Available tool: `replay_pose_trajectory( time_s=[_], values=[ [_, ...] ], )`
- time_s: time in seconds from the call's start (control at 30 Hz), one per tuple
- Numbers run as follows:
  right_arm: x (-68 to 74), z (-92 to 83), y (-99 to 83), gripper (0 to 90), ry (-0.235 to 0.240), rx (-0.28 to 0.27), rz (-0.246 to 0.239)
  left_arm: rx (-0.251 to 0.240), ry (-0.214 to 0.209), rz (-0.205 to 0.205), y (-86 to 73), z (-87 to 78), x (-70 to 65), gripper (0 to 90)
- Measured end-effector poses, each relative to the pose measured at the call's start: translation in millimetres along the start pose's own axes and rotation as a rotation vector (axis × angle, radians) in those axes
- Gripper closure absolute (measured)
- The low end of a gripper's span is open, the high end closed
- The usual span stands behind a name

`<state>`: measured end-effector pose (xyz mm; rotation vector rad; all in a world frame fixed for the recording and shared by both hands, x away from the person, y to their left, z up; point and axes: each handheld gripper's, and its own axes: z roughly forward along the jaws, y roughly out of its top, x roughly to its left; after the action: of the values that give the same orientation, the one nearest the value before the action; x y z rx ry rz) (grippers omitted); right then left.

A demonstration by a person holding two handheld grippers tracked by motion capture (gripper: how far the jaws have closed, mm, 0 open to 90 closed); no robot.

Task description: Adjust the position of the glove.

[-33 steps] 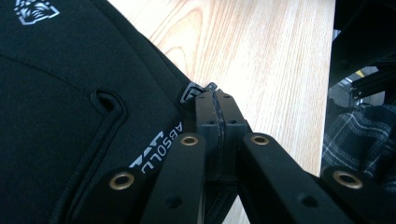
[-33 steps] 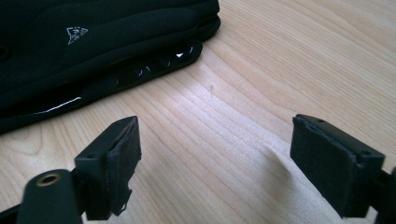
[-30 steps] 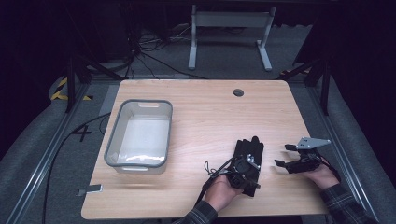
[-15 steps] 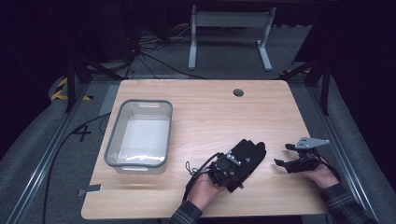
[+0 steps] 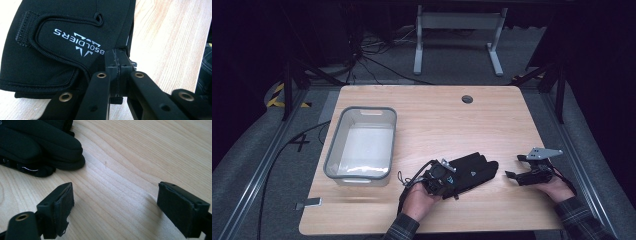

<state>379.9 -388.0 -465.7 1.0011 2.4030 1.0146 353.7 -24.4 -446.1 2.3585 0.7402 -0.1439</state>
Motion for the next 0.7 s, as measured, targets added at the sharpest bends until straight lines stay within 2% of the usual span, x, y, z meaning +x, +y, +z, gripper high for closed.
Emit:
replay_pose_trajectory(
  time_s=[0.1, 0.27, 0.4, 0.43, 0.5, 0.7],
  values=[
    [-0.5, 0.9, -0.6, 13.0, 0.011, -0.003, 0.005, -0.026, -0.001, 0.012, 3.8, -6.6, -2.3, 88.6],
    [-0.1, 1.3, -0.3, 11.4, 0.018, 0.004, 0.002, -0.059, 0.014, 0.035, 11.4, -15.8, -1.8, 78.7],
    [0.0, 1.3, -0.4, 11.2, 0.018, 0.005, 0.002, -0.07, 0.026, 0.045, 16.4, -18.3, 0.6, 64.5],
    [0.0, 1.4, -0.4, 11.1, 0.019, 0.004, 0.002, -0.073, 0.038, 0.056, 20.7, -19.3, 1.9, 64.5],
    [0.1, 1.4, -0.4, 11.1, 0.018, 0.004, 0.002, -0.078, 0.047, 0.067, 25.1, -19.4, 2.8, 54.2],
    [0.1, 1.4, -0.4, 11.1, 0.017, 0.004, 0.002, -0.088, 0.067, 0.105, 37.4, -16.6, 5.6, 40.3]
  ],
)
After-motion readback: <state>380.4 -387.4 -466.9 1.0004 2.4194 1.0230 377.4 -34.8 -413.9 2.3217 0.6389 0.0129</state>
